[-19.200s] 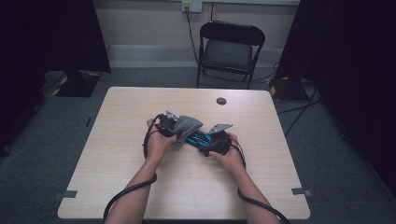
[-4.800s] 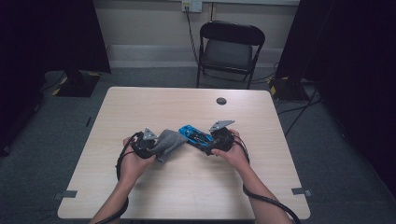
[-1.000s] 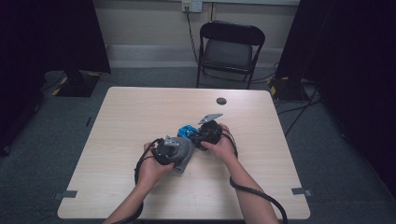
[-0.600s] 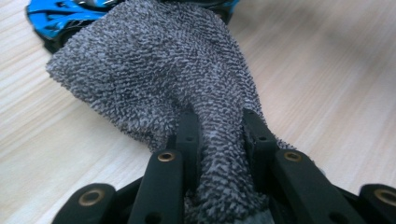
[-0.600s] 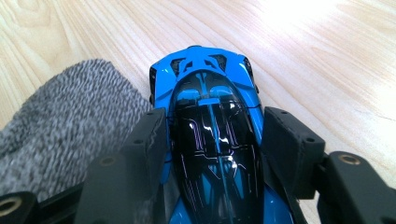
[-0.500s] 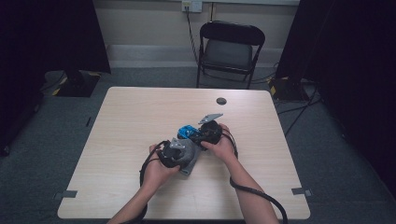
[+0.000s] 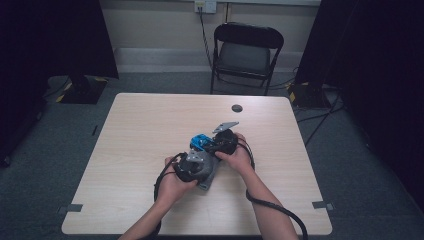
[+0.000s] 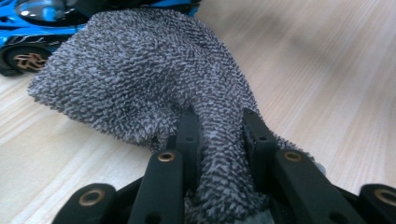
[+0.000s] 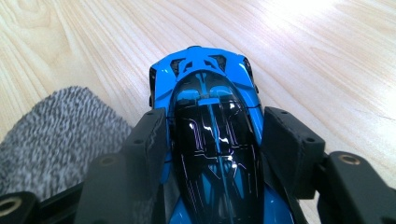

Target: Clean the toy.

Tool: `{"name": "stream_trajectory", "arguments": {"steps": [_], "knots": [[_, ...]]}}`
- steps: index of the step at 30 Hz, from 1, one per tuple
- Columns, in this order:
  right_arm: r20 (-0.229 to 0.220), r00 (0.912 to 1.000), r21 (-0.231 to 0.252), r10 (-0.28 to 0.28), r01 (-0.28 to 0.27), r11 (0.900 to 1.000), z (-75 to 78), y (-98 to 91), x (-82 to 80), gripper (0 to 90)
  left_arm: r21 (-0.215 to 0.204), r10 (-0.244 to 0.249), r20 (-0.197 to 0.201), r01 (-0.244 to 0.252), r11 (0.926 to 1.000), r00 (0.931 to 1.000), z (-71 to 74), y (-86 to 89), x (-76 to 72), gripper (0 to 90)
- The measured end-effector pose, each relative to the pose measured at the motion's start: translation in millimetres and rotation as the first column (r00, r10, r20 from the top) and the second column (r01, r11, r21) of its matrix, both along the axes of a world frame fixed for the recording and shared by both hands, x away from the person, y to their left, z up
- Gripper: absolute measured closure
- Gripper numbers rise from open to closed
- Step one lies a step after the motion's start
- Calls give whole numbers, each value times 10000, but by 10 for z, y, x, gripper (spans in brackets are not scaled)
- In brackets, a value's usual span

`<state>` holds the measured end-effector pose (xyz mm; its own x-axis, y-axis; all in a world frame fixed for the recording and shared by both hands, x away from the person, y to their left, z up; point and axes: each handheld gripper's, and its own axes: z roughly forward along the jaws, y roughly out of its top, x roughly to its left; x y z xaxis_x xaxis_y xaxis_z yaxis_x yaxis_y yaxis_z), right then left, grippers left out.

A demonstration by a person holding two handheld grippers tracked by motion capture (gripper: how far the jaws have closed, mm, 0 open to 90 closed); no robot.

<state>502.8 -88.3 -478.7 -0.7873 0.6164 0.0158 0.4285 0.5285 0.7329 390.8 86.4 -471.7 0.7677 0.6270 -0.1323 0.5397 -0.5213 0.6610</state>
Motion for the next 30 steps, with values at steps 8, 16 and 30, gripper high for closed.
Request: {"name": "stream_trajectory", "arguments": {"steps": [8, 16, 30], "knots": [[-5, 10000, -14, -14, 14, 10000, 1, 3, 0, 412, -226, -295, -89, 293, 9993, 9995, 19, -62, -37, 726], [-5, 10000, -13, -25, 25, 10000, 1, 3, -2, 411, -340, -572, -42, 571, 9978, 9984, 59, -92, -67, 726], [20, 10000, 83, -50, 49, 10000, -6, -6, -6, 413, -556, -264, -63, 260, 9981, 9996, 111, 82, -52, 727]]}}
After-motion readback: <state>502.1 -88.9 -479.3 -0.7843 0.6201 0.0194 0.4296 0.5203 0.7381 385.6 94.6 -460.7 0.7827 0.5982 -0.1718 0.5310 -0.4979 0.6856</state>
